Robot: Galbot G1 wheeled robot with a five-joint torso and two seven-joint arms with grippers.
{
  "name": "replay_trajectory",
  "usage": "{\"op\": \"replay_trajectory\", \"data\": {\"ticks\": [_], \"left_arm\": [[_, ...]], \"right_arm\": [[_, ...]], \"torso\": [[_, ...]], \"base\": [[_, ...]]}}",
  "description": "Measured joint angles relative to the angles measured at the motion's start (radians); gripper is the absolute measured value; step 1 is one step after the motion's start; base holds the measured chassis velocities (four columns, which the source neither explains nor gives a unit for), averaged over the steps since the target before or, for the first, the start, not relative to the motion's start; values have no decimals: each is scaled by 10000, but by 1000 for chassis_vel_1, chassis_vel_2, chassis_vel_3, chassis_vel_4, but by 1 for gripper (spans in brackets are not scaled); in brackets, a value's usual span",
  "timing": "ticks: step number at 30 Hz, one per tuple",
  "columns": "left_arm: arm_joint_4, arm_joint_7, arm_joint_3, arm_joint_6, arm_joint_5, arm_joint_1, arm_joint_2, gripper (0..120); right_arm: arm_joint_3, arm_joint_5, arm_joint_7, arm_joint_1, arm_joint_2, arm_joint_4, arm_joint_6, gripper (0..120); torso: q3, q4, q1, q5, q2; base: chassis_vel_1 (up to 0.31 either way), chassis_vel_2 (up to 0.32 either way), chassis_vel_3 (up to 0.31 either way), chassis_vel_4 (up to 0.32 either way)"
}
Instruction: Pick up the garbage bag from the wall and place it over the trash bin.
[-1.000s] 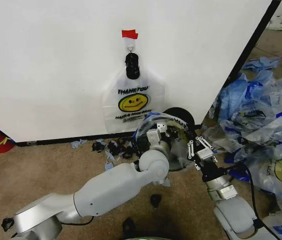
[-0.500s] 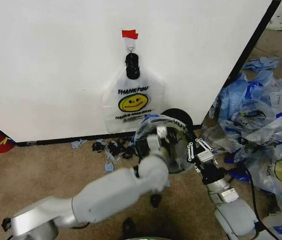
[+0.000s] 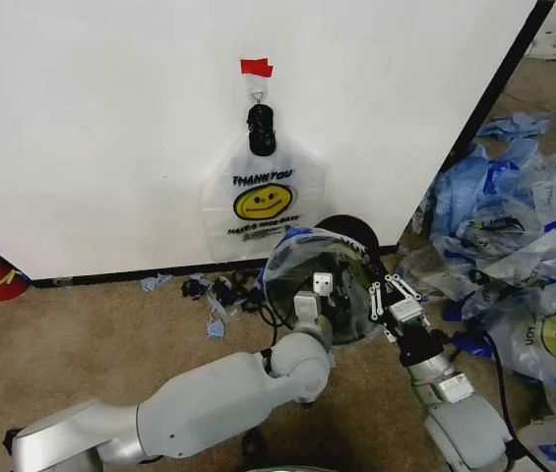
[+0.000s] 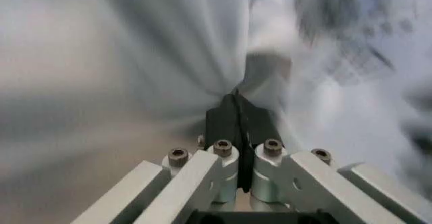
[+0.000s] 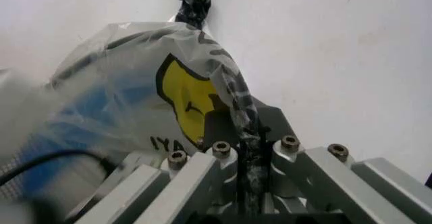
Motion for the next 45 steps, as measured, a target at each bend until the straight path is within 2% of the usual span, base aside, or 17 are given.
{"op": "replay_trajectory", "data": {"ticks": [6, 10, 15, 19, 26, 38, 45], "left_arm": [[567, -63, -496, -65, -325, -804, -227, 0], [650, -188, -609, -81, -498, -1036, -341, 0], [515, -212, -431, -46, -454, -834, -283, 0], [139, -190, 33, 32, -201, -223, -19, 0], [377, -127, 261, 12, 33, -18, -221, 0], [717, -241, -562, -53, -512, -1068, -504, 0], [200, -348, -540, -26, -727, -849, -251, 0]], "right_arm": [[88, -3, -27, -167, -15, 97, 117, 0], [100, 3, -27, -138, -20, 108, 134, 0], [79, 11, -33, -123, 8, 89, 149, 0], [71, 68, -56, -106, -12, 87, 165, 0], [78, 56, -154, -318, -7, 335, 180, 0], [192, -7, -206, -528, 58, 427, 275, 0], [92, -2, -220, -404, 134, 242, 228, 0]], "torso": [[0, 1, 0, 1, 0], [0, 0, 0, 1, 0], [0, 0, 0, 1, 0], [0, 2, 0, 0, 0], [0, 0, 0, 1, 0], [0, 0, 0, 1, 0], [1, 2, 0, 1, 0]], "base": [[0, 0, 0, 0], [0, 0, 0, 0], [0, 0, 0, 0], [0, 0, 0, 0], [0, 0, 0, 0], [0, 0, 0, 0], [0, 0, 0, 0]]}}
